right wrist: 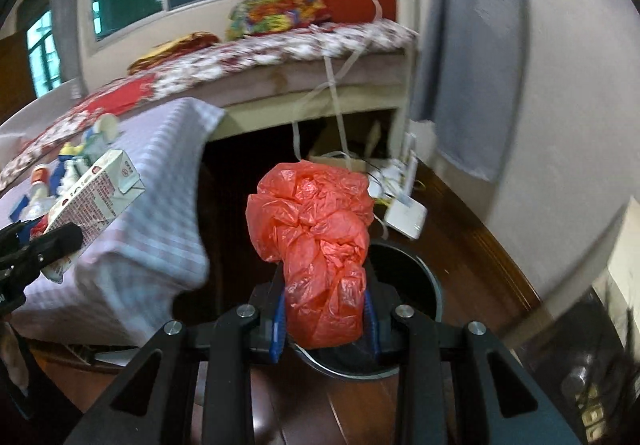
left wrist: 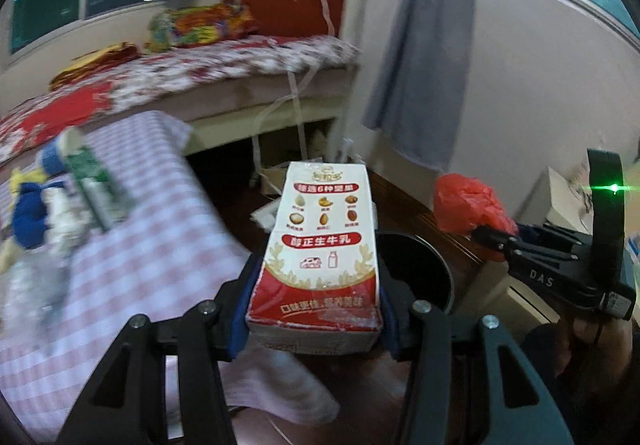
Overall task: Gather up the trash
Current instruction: 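Carry both items over the black bin and open both tools to drop them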
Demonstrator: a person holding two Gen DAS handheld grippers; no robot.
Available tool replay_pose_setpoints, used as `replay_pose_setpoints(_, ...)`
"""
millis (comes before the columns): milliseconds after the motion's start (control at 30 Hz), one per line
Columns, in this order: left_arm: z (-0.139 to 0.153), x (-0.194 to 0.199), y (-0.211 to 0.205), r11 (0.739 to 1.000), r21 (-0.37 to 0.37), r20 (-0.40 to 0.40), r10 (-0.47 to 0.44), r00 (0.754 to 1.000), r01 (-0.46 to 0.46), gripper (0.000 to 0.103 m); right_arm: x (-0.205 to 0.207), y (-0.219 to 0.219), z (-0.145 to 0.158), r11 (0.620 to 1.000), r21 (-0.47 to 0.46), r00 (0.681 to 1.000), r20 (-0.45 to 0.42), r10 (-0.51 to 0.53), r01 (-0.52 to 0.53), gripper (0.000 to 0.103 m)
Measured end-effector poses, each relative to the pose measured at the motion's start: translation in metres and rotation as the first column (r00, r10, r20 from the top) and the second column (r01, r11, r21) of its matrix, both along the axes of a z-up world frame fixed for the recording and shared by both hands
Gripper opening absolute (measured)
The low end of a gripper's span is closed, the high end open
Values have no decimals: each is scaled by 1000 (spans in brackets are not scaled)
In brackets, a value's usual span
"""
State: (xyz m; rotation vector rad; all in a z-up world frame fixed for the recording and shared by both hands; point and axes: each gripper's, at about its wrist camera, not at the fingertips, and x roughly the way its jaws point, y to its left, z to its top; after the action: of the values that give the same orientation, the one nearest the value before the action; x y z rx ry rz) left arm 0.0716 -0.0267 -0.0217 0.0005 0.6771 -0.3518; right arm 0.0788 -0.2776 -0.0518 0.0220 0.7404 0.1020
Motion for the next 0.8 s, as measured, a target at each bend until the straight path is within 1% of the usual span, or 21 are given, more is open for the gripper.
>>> replay_pose_setpoints(167, -16, 6, -35, 997, 9, -52, -74, 996, 74, 53, 2, -21, -22, 1000, -2, 999, -52, -16, 16, 33)
replay_pose_setpoints(233, -28, 13, -49, 995, 16, -91, -101, 991, 103, 53, 6, -25, -30, 1000, 0, 997, -75, -15, 15, 33)
replay_pose_setpoints(267, -31, 21, -51, 994, 16, -107, -108, 988, 110, 53, 9, -29, -37, 1000, 2, 996, -91, -10, 10, 33)
replay_pose_setpoints(333, -41, 26, -61, 992, 17, -133, -119, 984, 122, 53, 13, -30, -50, 1000, 4, 993, -116, 4, -4, 33)
replay_pose_setpoints(400, -52, 35, -70, 990, 15, -168, -136, 976, 140, 53, 19, -30, -65, 1000, -11, 987, -158, 16, -18, 33)
replay_pose_setpoints(467, -60, 41, -79, 988, 30, -186, -144, 972, 152, 53, 23, -30, -78, 999, -21, 981, -190, 32, -36, 33)
replay_pose_setpoints(667, -83, 68, -94, 986, 26, -261, -154, 953, 166, 53, 45, -36, -103, 997, -30, 966, -249, 68, -78, 33)
replay_pose_setpoints(800, -90, 79, -106, 978, 40, -279, -185, 942, 204, 53, 66, -42, -119, 990, -58, 954, -281, 106, -127, 34)
